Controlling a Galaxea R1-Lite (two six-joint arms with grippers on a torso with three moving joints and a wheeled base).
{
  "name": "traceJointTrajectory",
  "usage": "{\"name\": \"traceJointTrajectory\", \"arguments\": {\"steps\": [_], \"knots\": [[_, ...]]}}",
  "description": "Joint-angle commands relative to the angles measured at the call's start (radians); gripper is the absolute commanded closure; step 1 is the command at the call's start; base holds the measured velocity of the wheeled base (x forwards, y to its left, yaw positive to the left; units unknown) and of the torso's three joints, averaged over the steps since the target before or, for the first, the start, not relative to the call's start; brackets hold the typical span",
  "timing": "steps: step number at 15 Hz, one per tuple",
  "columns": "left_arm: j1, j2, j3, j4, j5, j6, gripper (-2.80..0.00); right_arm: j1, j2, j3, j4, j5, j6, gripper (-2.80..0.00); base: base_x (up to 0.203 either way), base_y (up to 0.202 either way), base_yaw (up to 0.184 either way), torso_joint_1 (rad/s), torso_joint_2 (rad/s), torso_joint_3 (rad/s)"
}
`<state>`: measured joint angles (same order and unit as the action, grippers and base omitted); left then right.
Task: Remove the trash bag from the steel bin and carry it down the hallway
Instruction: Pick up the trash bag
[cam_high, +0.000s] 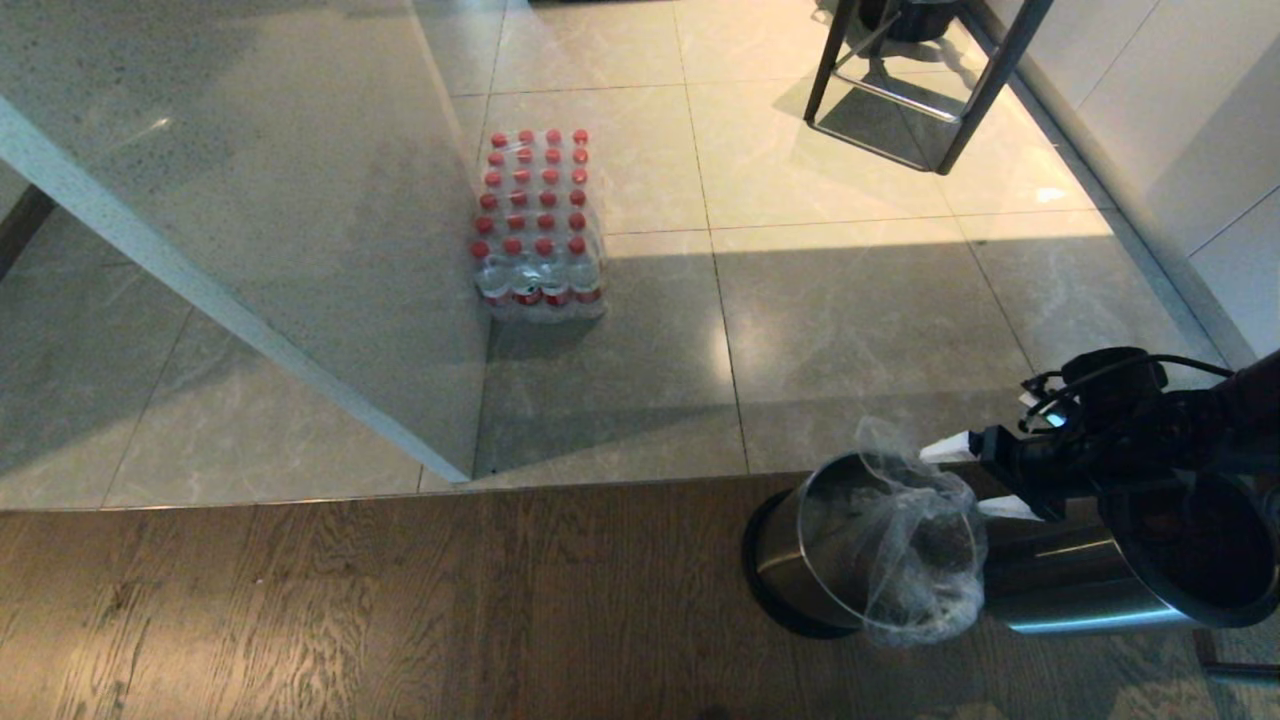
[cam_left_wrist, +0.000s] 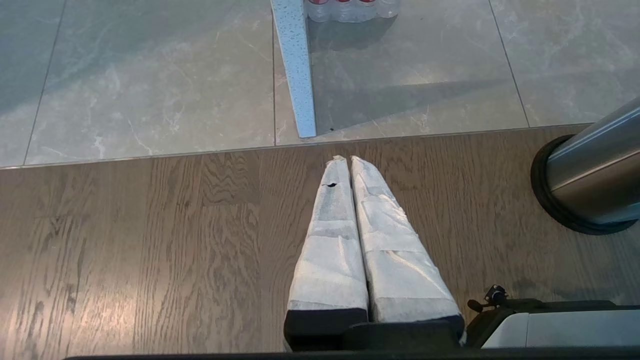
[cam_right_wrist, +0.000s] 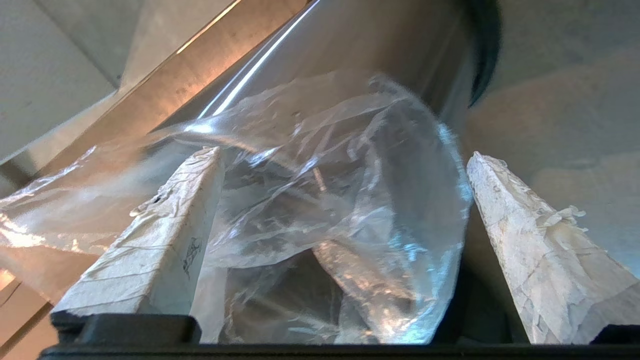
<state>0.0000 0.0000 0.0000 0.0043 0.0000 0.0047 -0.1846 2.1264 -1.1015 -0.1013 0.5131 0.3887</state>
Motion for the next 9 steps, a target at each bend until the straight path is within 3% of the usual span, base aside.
{"name": "traceJointTrajectory", "arguments": {"steps": [1,6,7,9], "knots": [[0.0,0.0,0.0,0.0,0.0,0.001,0.0,0.004,0.013,0.002,-0.002,0.033,-0.001,-2.8,0.0,0.0,0.0,0.0,0.0,0.0],[0.0,0.0,0.0,0.0,0.0,0.0,0.0,0.017,0.038,-0.011,-0.012,0.042,-0.004,-2.8,0.0,0.0,0.0,0.0,0.0,0.0],[0.0,0.0,0.0,0.0,0.0,0.0,0.0,0.019,0.041,-0.014,-0.012,0.041,-0.005,0.0,0.0,0.0,0.0,0.0,0.0,0.0],[0.0,0.0,0.0,0.0,0.0,0.0,0.0,0.018,0.041,-0.015,-0.005,0.039,-0.01,0.0,0.0,0.0,0.0,0.0,0.0,0.0]]}}
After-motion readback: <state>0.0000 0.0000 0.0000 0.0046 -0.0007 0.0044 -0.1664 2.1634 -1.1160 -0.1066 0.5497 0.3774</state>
